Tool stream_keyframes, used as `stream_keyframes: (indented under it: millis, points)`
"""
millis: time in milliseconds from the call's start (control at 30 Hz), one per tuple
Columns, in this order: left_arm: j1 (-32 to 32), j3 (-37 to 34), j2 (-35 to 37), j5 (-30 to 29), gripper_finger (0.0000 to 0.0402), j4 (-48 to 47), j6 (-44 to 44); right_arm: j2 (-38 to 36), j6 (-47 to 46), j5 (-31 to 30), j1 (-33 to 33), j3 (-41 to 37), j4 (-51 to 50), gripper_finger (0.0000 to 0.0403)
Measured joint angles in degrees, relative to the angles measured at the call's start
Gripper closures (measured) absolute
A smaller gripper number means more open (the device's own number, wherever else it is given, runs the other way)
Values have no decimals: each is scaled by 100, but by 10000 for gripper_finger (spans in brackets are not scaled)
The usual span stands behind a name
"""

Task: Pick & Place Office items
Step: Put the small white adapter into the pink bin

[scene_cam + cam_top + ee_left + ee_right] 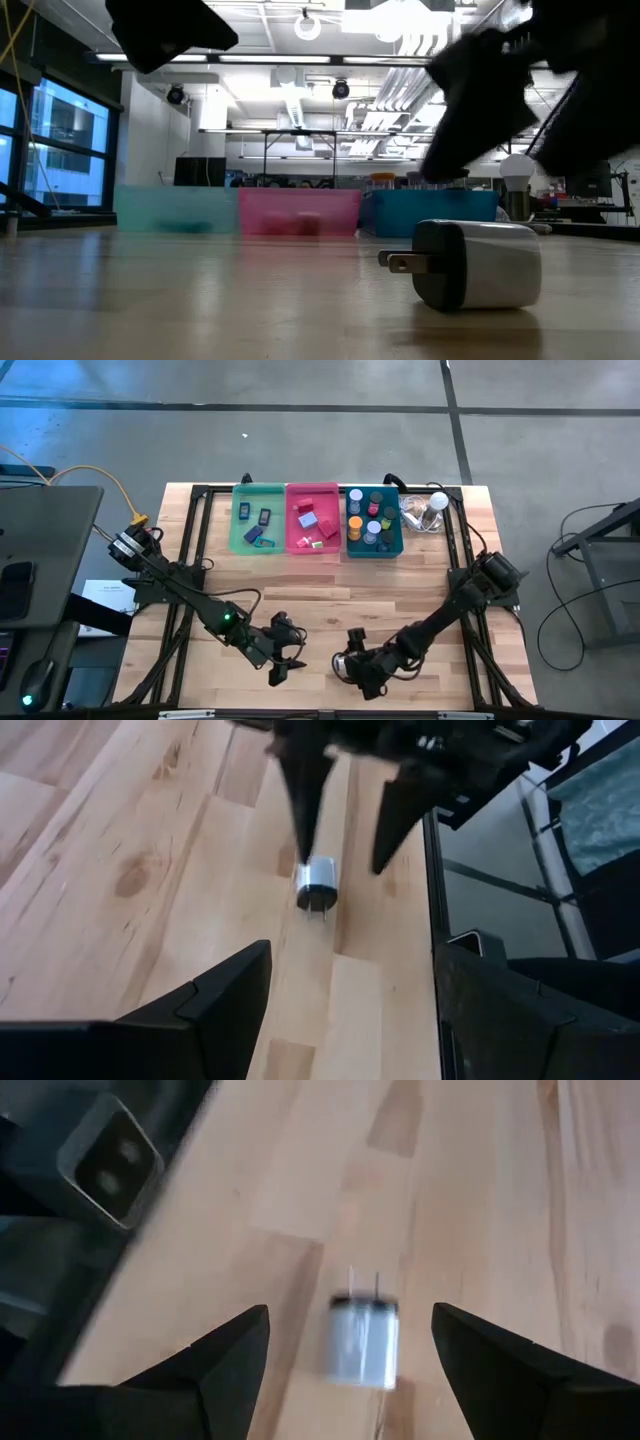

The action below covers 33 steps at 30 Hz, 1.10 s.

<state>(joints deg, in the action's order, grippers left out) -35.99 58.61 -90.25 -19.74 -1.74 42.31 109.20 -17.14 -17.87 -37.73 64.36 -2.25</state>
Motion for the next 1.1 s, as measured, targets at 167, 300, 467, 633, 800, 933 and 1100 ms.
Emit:
stream_keyframes:
  millis: [167,300,467,633,800,933,1100]
  points:
    - [0,1,1,-1,126,165,-1,210,-378,195,82,5,-53,133]
    - [0,0,1,-1,126,174,-47,356,-374,199,113,7,117,133]
    - [0,1,1,-1,126,181,-160,579,-423,204,160,-2,126,133]
    - [0,1,1,-1,126,178,-233,657,-424,259,230,11,210,134]
    - [0,0,0,-1,126,179,-449,654,-410,369,320,11,207,180]
    - [8,2,1,-1,126,178,-484,654,-405,501,393,11,193,252]
    - [49,2,1,106,126,163,-701,594,-130,721,536,8,114,286]
